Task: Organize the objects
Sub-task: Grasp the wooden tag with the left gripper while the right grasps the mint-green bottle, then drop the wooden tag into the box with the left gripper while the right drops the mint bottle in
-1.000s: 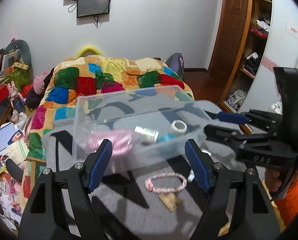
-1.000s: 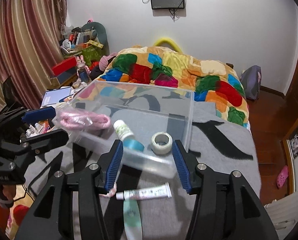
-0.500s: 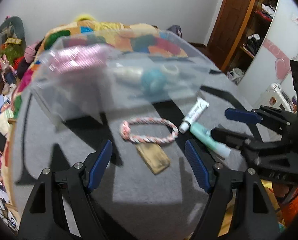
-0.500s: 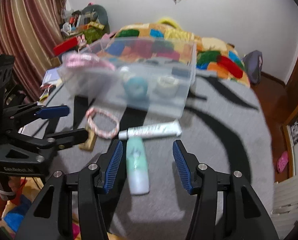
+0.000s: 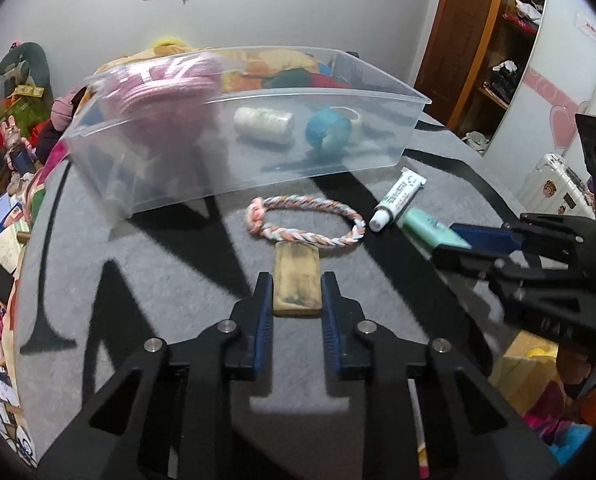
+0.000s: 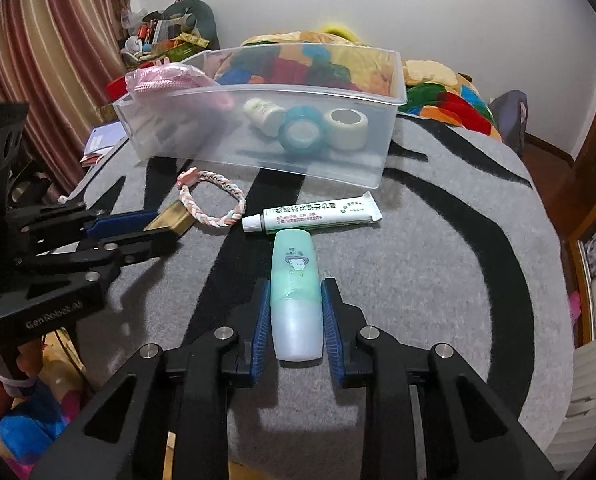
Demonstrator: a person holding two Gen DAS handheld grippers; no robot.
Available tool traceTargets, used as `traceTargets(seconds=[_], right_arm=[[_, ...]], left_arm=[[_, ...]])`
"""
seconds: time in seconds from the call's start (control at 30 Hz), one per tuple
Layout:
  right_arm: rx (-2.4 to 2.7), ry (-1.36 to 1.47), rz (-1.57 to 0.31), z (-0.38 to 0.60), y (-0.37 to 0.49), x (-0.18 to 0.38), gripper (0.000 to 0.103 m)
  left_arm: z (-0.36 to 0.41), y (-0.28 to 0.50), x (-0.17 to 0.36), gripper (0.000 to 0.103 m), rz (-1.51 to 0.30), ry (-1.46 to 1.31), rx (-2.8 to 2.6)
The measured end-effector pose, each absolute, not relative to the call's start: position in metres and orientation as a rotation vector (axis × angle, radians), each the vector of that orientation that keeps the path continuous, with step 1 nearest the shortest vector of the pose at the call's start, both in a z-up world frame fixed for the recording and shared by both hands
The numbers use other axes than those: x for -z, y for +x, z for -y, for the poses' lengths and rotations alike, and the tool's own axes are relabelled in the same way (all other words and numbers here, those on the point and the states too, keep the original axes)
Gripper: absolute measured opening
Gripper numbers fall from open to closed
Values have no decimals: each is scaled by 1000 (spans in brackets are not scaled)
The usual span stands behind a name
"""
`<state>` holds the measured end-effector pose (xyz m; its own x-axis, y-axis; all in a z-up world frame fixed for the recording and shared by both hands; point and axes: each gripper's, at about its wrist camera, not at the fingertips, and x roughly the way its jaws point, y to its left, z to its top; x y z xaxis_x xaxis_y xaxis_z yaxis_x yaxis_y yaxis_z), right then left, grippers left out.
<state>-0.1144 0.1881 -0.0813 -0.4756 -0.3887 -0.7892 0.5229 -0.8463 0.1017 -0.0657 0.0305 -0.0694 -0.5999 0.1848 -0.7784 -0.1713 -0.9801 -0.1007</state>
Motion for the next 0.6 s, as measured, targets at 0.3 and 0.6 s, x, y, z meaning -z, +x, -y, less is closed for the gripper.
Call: traceTargets(seconds=[0.3,0.6], right_arm=[[2359,1100,-167,-196,-108,55,23],[2405,966,-184,-189,-117,16,23]], left_arm=[[-12,-44,56,23,72,-1271,-2681],[-6,-53,10,23,97,-1119,-2754]])
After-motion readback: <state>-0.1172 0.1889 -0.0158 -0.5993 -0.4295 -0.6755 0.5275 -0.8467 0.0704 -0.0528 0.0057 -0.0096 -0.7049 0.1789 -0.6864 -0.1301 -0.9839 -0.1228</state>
